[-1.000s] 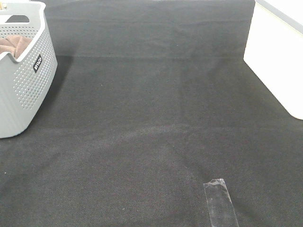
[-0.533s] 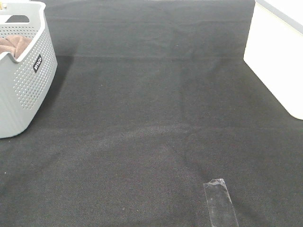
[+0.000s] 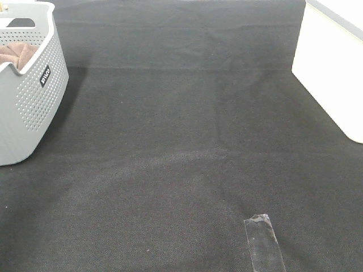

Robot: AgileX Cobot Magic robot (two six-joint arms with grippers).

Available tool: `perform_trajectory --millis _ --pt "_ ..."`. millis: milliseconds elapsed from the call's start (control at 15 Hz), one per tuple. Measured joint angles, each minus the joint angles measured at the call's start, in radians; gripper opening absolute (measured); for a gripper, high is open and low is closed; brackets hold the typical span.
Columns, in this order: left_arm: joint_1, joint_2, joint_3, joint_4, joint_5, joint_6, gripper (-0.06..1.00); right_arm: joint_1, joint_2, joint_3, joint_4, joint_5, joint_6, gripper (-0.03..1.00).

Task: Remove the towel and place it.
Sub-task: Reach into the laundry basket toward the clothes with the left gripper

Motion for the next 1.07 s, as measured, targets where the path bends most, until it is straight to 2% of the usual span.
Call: perform_trajectory --millis 67,267,467,533,600,800,1067 --pt "0.0 0.203 -0.136 0.023 -0.001 0.089 0.99 0.0 0.0 0.0 0.0 0.0 0.0 0.76" --pt "0.0 0.507 -0.335 0.097 -0.004 0.213 0.99 0.0 0.0 0.0 0.0 0.0 0.0 0.76" --pt "0.0 0.839 -0.562 0.202 -0.005 0.288 0.99 0.0 0.0 0.0 0.0 0.0 0.0 0.76" --pt "0.001 1.018 -0.69 0.258 -0.004 0.317 0.99 0.0 0.0 0.0 0.0 0.0 0.0 0.76" --pt "0.001 1.1 -0.752 0.278 0.005 0.343 0.99 0.0 0.0 0.0 0.0 0.0 0.0 0.76" --pt "0.005 1.28 -0.894 0.304 0.016 0.404 0.99 0.0 0.0 0.0 0.0 0.0 0.0 0.76" --pt "0.047 1.394 -0.935 0.304 0.017 0.438 0.99 0.0 0.0 0.0 0.0 0.0 0.0 0.76"
